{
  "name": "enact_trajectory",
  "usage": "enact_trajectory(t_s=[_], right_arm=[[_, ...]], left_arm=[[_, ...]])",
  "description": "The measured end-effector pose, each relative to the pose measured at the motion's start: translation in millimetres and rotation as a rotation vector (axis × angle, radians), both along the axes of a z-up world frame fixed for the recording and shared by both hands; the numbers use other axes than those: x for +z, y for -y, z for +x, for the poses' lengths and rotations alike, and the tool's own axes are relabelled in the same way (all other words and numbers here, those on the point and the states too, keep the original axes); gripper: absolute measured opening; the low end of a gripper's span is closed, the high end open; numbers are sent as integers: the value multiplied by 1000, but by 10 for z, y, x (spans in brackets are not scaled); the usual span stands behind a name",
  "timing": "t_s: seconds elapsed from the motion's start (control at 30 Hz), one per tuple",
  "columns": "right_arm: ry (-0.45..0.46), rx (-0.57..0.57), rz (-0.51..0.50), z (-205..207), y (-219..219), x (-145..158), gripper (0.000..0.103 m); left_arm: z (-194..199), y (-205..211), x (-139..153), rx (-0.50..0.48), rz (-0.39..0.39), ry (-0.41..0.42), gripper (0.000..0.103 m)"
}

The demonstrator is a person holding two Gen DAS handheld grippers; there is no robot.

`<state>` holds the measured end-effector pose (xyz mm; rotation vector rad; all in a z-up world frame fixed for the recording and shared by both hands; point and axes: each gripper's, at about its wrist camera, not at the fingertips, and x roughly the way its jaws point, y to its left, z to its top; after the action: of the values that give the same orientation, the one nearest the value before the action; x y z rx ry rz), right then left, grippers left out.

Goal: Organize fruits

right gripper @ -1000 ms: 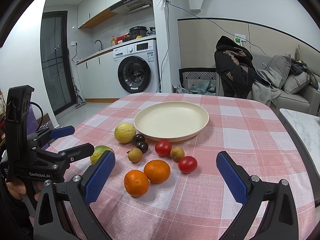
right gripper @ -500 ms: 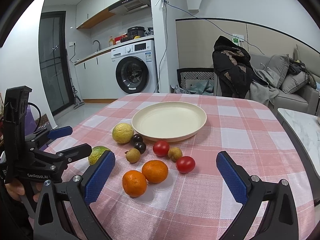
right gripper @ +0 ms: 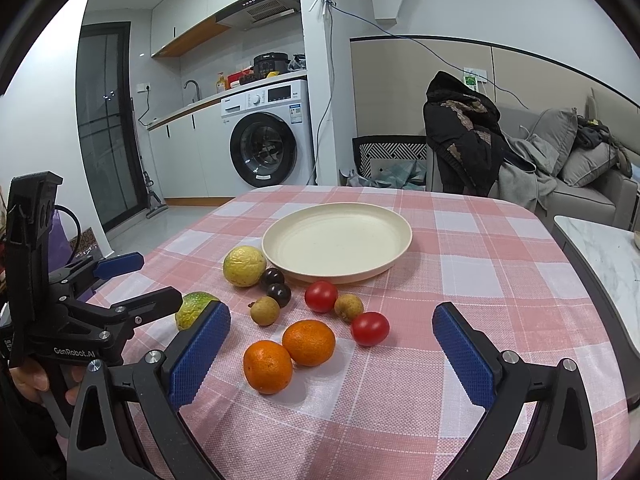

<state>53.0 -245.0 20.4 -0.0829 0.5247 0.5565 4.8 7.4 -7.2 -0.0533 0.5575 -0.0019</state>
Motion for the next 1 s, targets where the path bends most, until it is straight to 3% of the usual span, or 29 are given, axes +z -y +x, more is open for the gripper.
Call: enact_trajectory(t_s=[0.47,0.67,0.83,1.0], right_arm=[[-75,-12,-49,134,-65,-79,103],[-173,18,-100,166,-147,-182,103],[-261,57,-79,200,-204,-264,102],[-336,99,-63,204,-303,-345,93]], left_arm=[[-32,-4,32,17,5,0,102],[-1,-81,53,12,-2,-51,102],[68,-130,-39,6,6,-128,102],[141,-99,-132,-4,14,-180,102]])
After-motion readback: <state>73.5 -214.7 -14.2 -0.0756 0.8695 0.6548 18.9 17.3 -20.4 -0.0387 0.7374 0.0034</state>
